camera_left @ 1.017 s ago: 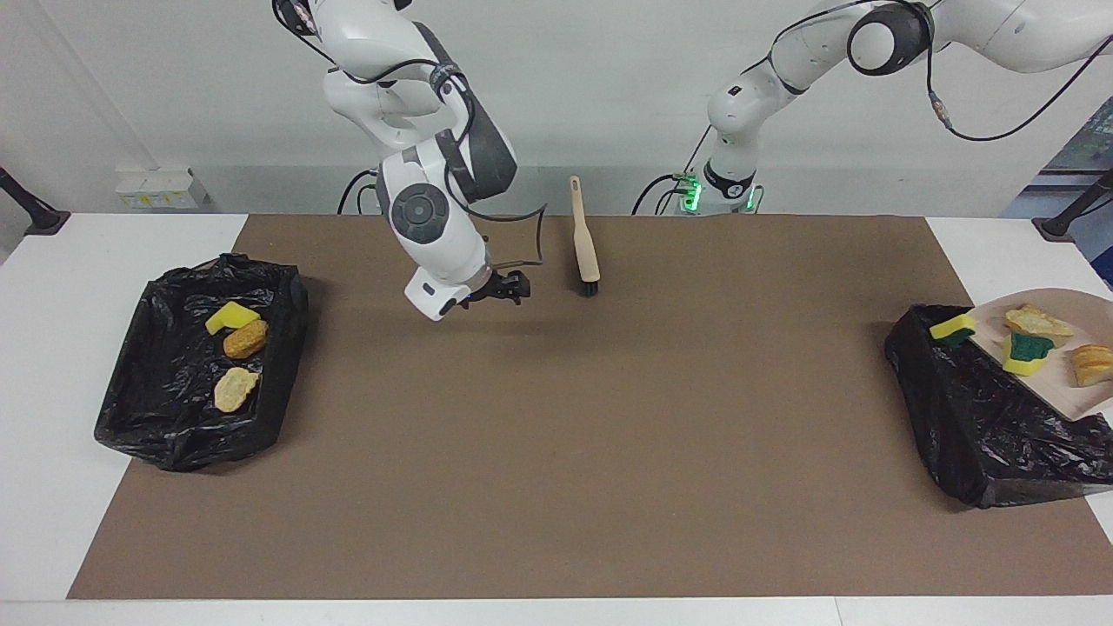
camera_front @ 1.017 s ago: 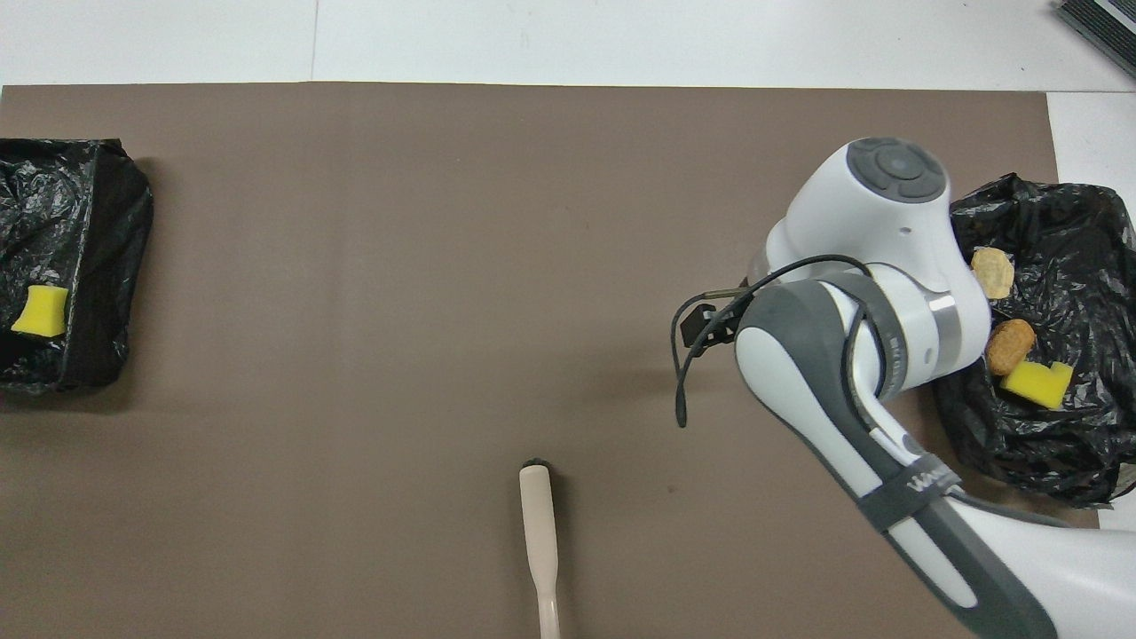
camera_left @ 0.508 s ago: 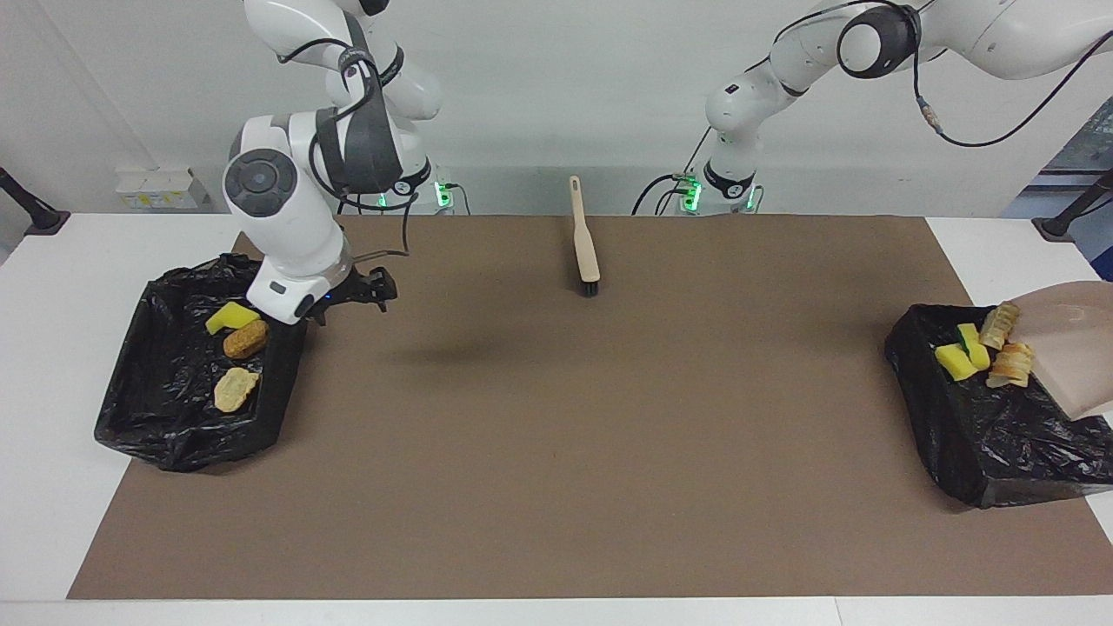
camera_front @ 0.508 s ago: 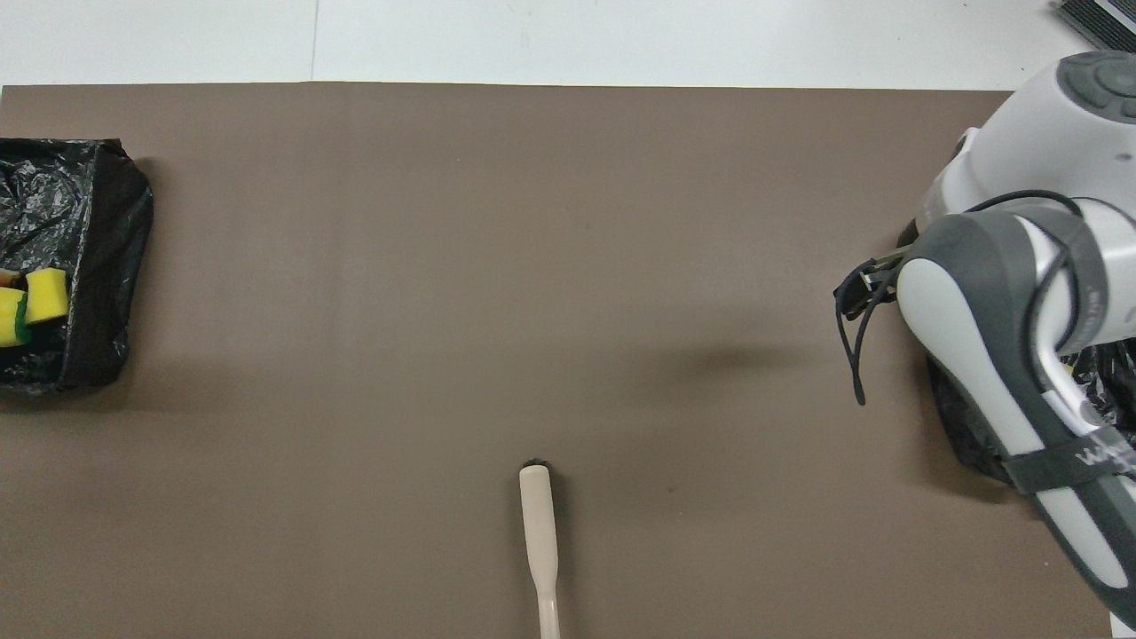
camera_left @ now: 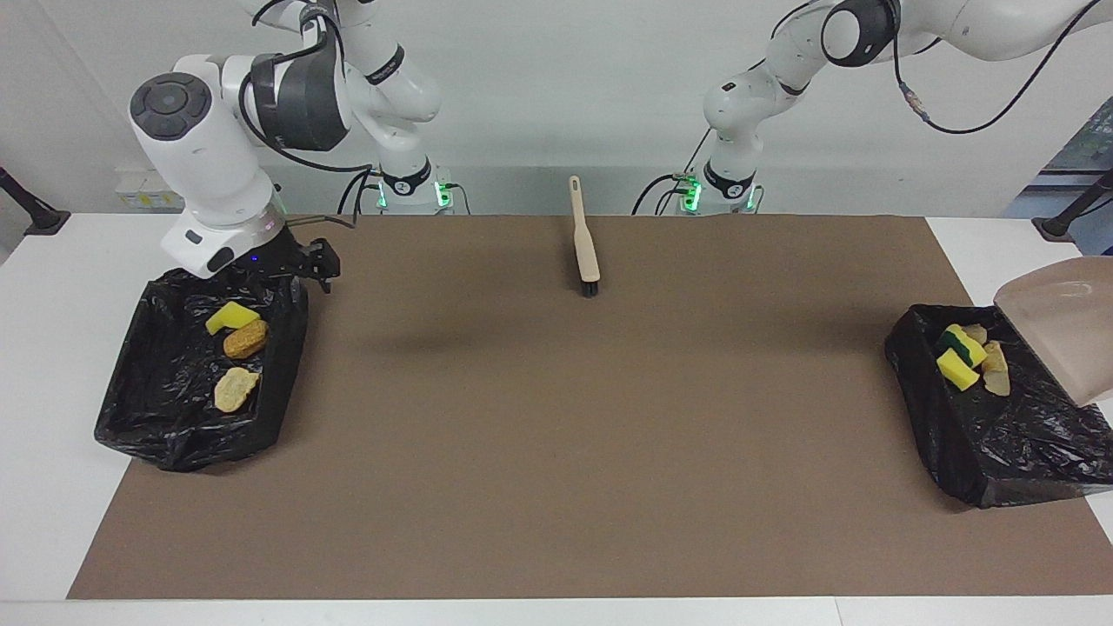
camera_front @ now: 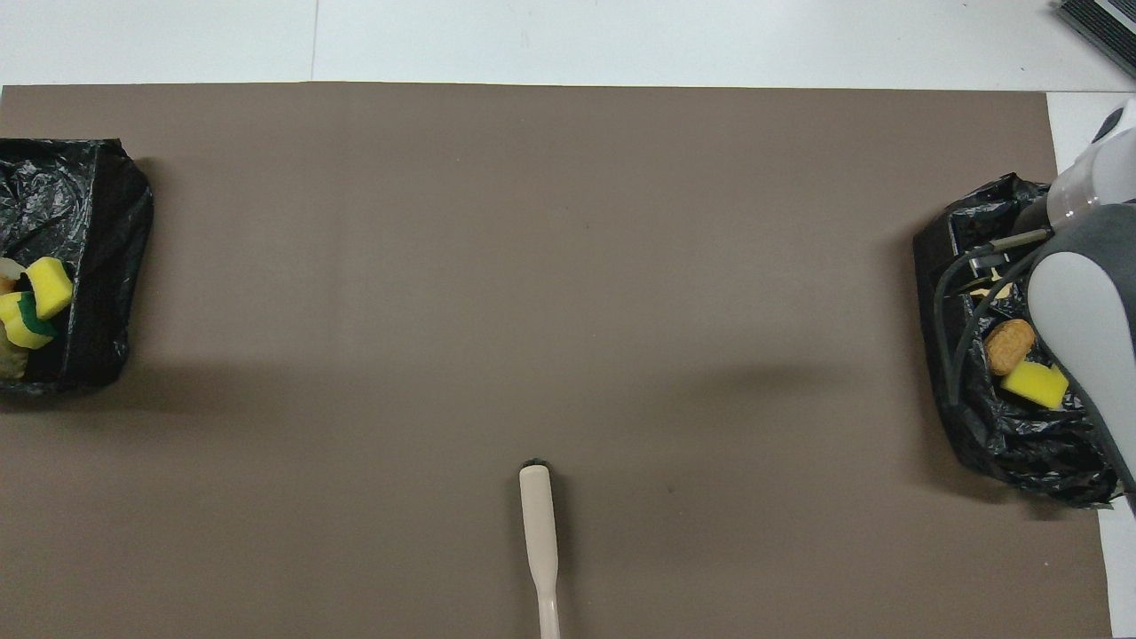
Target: Sweep and dump trash in bin
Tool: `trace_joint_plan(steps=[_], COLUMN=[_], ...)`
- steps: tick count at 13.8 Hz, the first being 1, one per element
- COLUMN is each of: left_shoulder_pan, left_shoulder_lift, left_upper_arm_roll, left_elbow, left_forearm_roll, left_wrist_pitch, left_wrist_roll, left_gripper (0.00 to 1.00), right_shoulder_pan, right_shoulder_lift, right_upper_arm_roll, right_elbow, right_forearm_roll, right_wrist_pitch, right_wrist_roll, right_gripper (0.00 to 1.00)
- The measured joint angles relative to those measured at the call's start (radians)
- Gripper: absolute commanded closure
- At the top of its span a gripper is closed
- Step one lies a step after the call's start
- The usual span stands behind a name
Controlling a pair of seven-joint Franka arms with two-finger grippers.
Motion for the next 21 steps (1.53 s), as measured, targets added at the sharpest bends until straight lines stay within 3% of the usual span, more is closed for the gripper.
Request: trace_joint_plan(steps=[3, 7, 10, 14, 17, 21], left_shoulder_pan=[0.004, -0.006, -0.079, -0.203, -0.328, -0.516], left_shoulder_lift=[-0.004, -0.001, -0.007, -0.088, -0.152, -0.178], left_upper_arm_roll=[0.003, -0.007, -0.014, -0.031, -0.04, -0.045], left_elbow=[-0.001, -0.003, -0.025, -0.233, -0.391, -0.503], left_forearm_roll=[-0.044, -0.254, -0.356, -0.567, -0.619, -0.717], left_wrist_pitch=[0.001, -0.01, -0.035, -0.064, -0.063, 0.004], left_wrist_roll=[-0.007, -0.032, -0.112, -0.268, -0.577, -1.068], left_gripper=[1.0, 1.0, 1.0, 1.0, 1.0, 1.0], right_shoulder_pan=[0.117, 0.275, 0.28, 0.282, 0.282, 0.281], right_shoulder_lift=[-0.045, -0.115, -0.16, -0.19, -0.19, -0.19], right_upper_arm_roll=[-0.142, -0.316, -0.334, -0.333, -0.335, -0.345], right_elbow=[0.003, 0.004, 0.005, 0.004, 0.0, -0.001], right_forearm_roll=[0.001, 0.043, 0.072, 0.084, 0.116, 0.14], right_wrist_pitch=[0.0, -0.038, -0.083, -0.114, -0.115, -0.125], right_wrist_roll=[0.0, 0.0, 0.0, 0.045, 0.056, 0.056], right_gripper=[0.0, 0.0, 0.0, 0.0, 0.0, 0.0])
